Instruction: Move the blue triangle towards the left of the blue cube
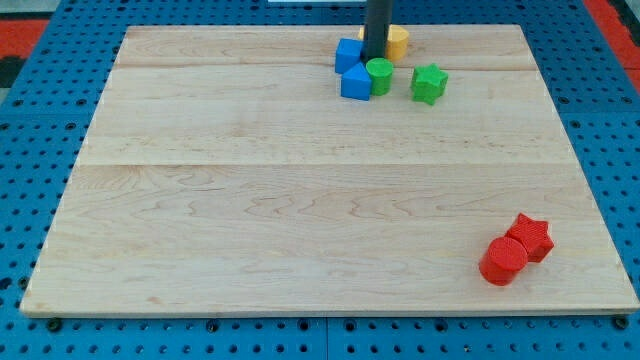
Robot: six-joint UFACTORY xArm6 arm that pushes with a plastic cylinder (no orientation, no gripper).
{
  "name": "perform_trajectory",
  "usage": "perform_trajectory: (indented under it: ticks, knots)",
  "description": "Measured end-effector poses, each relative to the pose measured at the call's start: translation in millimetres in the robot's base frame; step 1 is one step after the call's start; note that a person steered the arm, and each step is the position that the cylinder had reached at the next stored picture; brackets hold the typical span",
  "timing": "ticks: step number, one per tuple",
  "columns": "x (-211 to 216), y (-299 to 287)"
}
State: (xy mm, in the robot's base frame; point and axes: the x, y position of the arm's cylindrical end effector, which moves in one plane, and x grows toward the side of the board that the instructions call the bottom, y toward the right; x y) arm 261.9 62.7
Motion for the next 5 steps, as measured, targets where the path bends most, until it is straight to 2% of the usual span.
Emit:
perform_trajectory:
  ticks: [1, 2, 3, 4, 5]
  knots:
    - [0, 21]
    - [0, 83]
    - [-14, 120]
    - [-61, 102]
    - [-62, 43]
